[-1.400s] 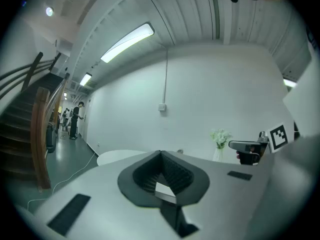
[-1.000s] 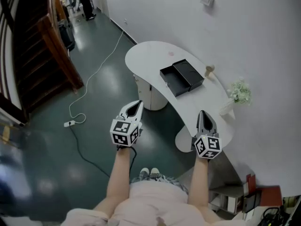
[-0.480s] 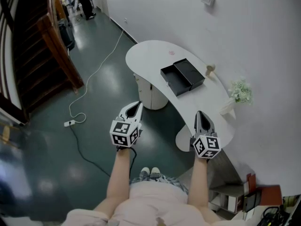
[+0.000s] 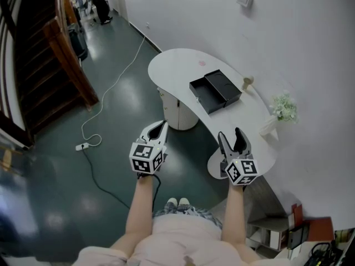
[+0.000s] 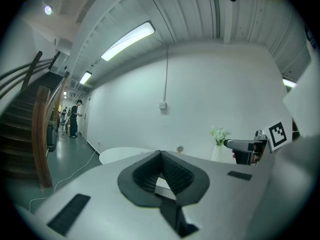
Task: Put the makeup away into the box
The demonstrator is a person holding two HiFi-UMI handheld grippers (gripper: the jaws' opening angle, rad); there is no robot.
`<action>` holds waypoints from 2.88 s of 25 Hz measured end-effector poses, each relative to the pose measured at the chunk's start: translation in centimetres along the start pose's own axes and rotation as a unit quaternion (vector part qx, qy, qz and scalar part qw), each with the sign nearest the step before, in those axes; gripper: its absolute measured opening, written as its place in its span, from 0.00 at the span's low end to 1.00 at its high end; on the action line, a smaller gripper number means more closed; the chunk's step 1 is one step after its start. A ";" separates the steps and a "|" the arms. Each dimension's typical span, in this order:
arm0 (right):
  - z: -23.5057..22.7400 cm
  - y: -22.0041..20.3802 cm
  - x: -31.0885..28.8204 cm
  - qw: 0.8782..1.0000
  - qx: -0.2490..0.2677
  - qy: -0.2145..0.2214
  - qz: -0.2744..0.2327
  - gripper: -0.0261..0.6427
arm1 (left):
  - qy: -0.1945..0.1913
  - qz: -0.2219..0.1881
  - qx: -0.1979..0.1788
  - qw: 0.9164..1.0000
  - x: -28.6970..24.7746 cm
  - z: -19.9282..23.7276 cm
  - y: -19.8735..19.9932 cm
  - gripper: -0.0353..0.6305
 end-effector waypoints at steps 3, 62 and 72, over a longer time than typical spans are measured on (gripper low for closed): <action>-0.2 -0.2 -0.3 1.000 -0.018 -0.012 -0.003 0.68 | 0.000 0.002 0.000 1.000 0.1 0.2 0.0 0.09; -21.6 1.1 -32.0 0.990 -0.031 -0.137 -0.005 0.83 | -0.095 0.036 -0.036 0.994 -40.4 13.7 4.7 0.09; -23.7 0.9 -35.9 0.983 -0.037 -0.178 0.008 0.83 | -0.152 0.054 -0.042 0.986 -48.2 14.9 5.9 0.09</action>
Point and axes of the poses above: the fingertips, and each gripper's own axes: x backward along the fingers, z to its left, y out of its top, the point moved 4 cm from there along x, backward along the fingers, and after that the axes turned 2 degrees about y, right-handed, at the moved point
